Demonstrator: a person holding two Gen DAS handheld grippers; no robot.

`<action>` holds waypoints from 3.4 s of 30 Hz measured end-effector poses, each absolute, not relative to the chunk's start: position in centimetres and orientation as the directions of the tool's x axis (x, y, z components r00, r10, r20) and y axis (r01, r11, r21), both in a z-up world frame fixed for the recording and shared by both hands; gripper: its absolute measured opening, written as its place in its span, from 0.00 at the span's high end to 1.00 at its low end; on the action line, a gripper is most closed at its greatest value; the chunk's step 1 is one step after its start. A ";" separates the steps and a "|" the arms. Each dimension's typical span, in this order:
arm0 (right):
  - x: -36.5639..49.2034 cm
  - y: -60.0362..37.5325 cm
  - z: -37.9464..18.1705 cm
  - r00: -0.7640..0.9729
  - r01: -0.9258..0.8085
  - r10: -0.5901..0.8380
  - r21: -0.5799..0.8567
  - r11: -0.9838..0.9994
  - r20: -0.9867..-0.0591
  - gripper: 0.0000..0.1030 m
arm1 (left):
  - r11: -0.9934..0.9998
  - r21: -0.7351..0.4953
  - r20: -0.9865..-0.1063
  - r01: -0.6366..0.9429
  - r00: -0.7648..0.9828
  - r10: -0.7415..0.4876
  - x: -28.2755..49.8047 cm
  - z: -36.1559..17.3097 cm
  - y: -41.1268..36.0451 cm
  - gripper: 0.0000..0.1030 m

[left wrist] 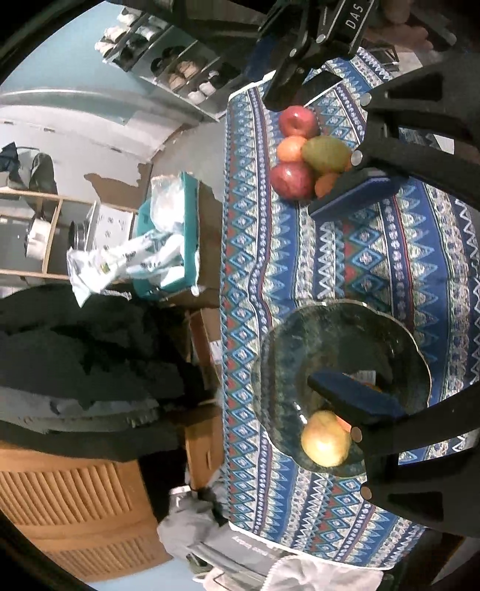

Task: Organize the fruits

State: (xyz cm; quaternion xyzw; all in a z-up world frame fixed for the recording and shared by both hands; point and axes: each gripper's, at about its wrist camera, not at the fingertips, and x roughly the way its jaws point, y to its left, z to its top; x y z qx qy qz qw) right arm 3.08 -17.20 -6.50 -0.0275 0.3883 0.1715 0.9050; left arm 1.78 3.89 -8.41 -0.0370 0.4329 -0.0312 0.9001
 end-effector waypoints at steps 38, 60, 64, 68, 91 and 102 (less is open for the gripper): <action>5.9 -24.4 -17.9 0.445 -0.145 0.228 0.182 0.973 -0.866 0.16 | 0.993 -0.005 -0.845 0.119 0.531 -0.068 6.1 -15.1 -4.2 0.16; 8.2 -23.1 -24.0 0.305 -0.134 0.273 0.243 0.961 -0.912 0.26 | 0.994 -0.047 -0.895 0.094 0.438 -0.083 7.9 -19.2 -3.7 0.16; 8.2 -23.2 -24.1 0.301 -0.142 0.306 0.274 0.951 -0.903 0.36 | 0.993 -0.056 -0.896 0.107 0.434 -0.097 8.0 -19.2 -4.2 0.16; 7.6 -22.9 -23.5 0.325 -0.170 0.252 0.206 0.964 -0.912 0.37 | 0.990 -0.063 -0.896 0.126 0.431 -0.112 7.9 -19.1 -5.0 0.16; 5.1 -28.3 -21.2 0.411 -0.124 0.085 0.036 0.992 -0.908 0.36 | 0.970 -0.085 -0.927 0.228 0.338 -0.161 9.1 -22.1 -11.4 0.16; 5.3 -28.3 -21.4 0.410 -0.134 0.098 0.047 0.990 -0.907 0.36 | 0.968 -0.104 -0.947 0.228 0.275 -0.167 10.1 -24.7 -12.1 0.24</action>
